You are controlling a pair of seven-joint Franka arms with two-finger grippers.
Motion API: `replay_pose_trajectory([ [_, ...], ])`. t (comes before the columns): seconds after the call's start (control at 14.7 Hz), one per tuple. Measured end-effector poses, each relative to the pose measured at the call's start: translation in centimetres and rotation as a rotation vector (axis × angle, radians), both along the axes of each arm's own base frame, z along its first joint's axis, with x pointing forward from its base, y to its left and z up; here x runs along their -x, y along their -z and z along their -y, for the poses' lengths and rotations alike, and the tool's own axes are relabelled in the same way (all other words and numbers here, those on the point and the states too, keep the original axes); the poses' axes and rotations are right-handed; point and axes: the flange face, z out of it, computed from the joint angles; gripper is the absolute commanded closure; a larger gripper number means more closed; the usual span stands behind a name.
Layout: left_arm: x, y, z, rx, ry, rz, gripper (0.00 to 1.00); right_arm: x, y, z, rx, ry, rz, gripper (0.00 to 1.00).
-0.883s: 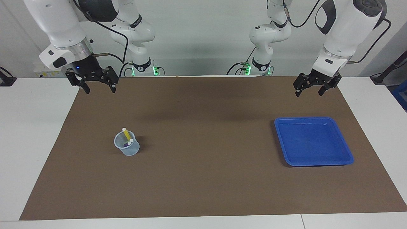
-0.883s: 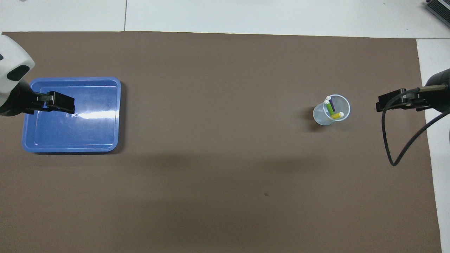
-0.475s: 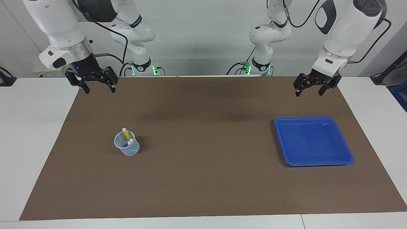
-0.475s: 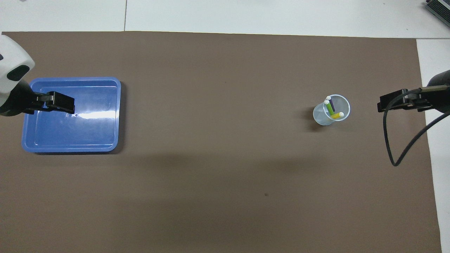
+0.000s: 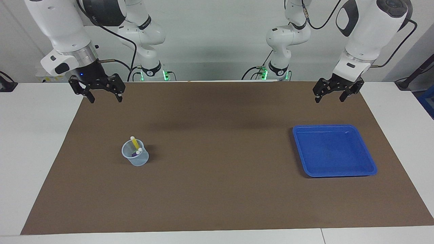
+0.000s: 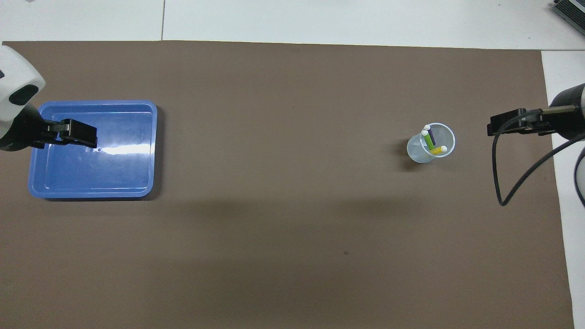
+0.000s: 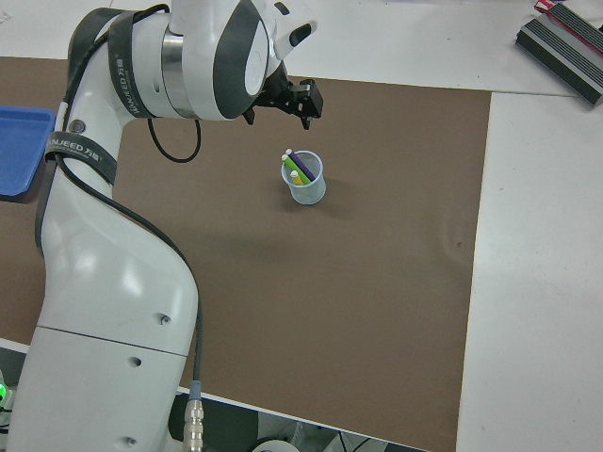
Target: Right arm passes pens to left for tray arrangement
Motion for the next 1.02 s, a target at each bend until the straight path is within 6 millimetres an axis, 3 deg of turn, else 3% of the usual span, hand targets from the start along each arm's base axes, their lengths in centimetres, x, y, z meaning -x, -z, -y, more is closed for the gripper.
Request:
replay_pose_trajectory([
  [0.41, 0.0, 0.0, 0.0, 0.0, 0.0, 0.0, 0.0, -0.6, 3.1, 0.0, 0.0, -0.002, 0.02, 0.0],
  [0.68, 0.0, 0.0, 0.0, 0.0, 0.0, 0.0, 0.0, 1.0, 6.0, 0.1, 0.004, -0.061, -0.029, 0.0],
  [1.02, 0.0, 0.0, 0.0, 0.0, 0.0, 0.0, 0.0, 1.2, 9.0, 2.4, 0.007, -0.038, 0.011, 0.05],
])
